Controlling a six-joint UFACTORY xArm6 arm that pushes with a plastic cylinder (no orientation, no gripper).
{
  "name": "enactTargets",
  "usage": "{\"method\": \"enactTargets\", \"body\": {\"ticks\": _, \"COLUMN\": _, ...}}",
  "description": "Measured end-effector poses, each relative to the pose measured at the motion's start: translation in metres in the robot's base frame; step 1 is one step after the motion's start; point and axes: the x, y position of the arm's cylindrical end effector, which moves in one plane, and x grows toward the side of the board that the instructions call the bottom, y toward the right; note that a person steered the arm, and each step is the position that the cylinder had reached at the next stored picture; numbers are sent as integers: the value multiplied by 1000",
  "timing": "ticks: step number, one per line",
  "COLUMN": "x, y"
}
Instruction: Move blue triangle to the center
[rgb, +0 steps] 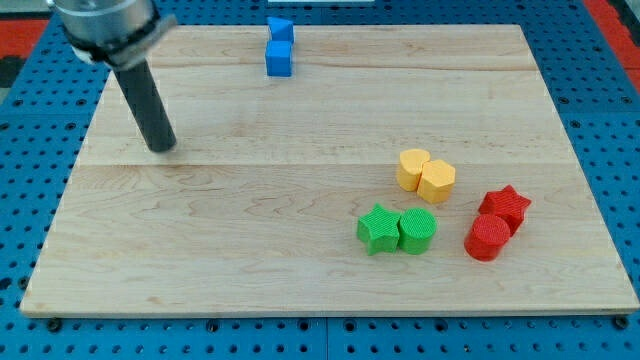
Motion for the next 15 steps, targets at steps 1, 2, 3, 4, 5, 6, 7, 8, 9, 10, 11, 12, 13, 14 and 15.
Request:
{"method": "enactTargets", "body": {"ticks": 1, "x": -63, "y": -16}}
{"method": "enactTargets", "body": {"ticks": 2, "x": -125, "y": -16}}
{"method": "enactTargets", "body": {"ticks": 3, "x": -176, "y": -7}}
{"method": "enactTargets", "body": {"ticks": 4, "x": -204, "y": 21}}
{"method": "enactTargets", "body": {"ticks": 5, "x": -204, "y": 21}}
{"method": "enactTargets", "body": {"ticks": 6, "x": -203, "y": 53}}
{"method": "enactTargets", "body": {"ticks": 7, "x": -203, "y": 115}}
{"method": "enactTargets", "body": {"ticks": 8, "x": -202, "y": 153}}
{"method": "enactTargets", "body": {"ticks": 9, "x": -190, "y": 191}}
{"method": "enactTargets", "body": {"ticks": 10, "x": -194, "y": 203}}
{"method": "enactTargets", "body": {"ticks": 11, "x": -202, "y": 205}}
{"method": "enactTargets", "body": {"ticks": 12, "x": -201, "y": 229}}
{"method": "enactTargets", "body": {"ticks": 13, "x": -159, "y": 267}}
{"method": "enactTargets", "body": {"ticks": 14, "x": -92, "y": 263}}
{"method": "enactTargets", "body": {"ticks": 15, "x": -117, "y": 257}}
